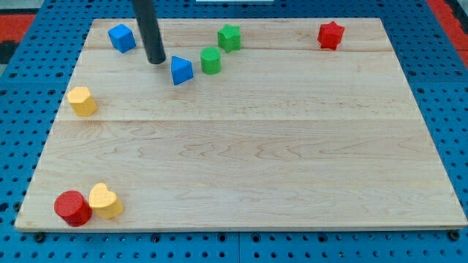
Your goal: Push the red circle below the red star
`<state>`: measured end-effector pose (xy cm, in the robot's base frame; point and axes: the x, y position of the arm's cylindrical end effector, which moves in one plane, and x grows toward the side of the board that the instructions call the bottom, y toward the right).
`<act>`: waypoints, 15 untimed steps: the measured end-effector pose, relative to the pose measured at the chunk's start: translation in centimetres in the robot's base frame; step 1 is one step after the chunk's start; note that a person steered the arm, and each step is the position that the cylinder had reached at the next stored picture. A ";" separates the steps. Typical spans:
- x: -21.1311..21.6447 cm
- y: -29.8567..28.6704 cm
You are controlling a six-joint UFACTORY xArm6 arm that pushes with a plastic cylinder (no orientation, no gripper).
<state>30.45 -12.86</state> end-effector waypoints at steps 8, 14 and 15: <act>31.4 -14.6; 23.6 -8.7; 20.0 -3.1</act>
<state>50.41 -15.97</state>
